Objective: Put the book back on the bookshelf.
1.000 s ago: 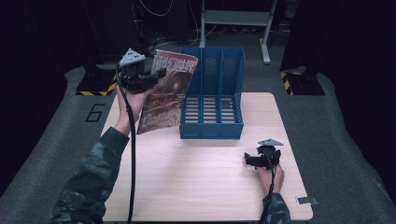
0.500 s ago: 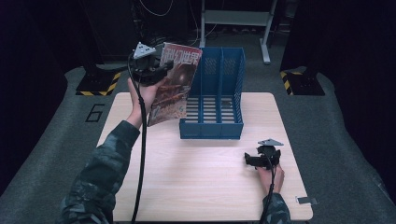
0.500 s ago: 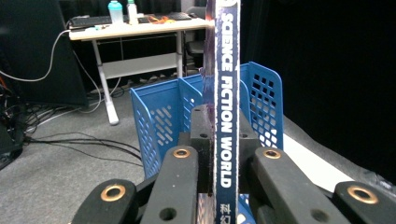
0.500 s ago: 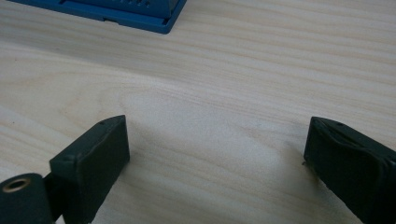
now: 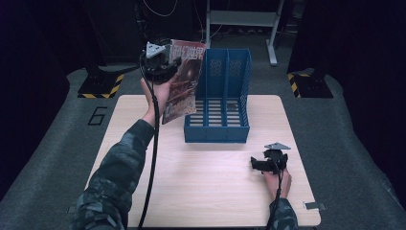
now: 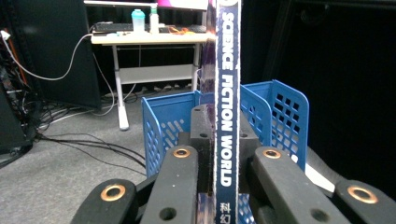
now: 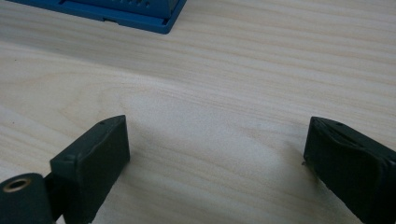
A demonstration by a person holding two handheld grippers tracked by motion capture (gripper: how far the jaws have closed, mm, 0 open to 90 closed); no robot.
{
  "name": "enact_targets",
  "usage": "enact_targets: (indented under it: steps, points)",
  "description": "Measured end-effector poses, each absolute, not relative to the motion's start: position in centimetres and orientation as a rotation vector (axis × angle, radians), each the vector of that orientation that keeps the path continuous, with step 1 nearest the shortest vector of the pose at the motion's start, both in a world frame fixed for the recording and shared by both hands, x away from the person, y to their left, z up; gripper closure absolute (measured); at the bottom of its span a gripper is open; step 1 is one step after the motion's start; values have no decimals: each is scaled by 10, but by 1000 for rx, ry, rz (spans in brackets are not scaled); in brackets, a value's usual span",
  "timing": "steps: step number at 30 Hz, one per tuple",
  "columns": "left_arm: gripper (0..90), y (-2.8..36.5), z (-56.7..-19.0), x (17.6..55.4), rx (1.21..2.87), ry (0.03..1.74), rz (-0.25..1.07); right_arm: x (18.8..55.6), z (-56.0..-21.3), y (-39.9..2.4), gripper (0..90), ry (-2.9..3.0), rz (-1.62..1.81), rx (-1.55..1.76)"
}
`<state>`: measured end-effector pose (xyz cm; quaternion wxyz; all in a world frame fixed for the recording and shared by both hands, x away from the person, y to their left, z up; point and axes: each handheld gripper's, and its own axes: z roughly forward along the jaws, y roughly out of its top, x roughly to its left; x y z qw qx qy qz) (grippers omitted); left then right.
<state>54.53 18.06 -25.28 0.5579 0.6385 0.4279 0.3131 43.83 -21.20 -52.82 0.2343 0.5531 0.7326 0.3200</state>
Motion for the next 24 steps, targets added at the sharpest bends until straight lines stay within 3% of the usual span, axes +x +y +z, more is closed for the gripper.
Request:
enact_targets:
  steps: [24]
  points:
    - [839, 150, -287, 570, 1358, 1047, 822, 439, -529, -212, 67, 2007, 885, 1508]
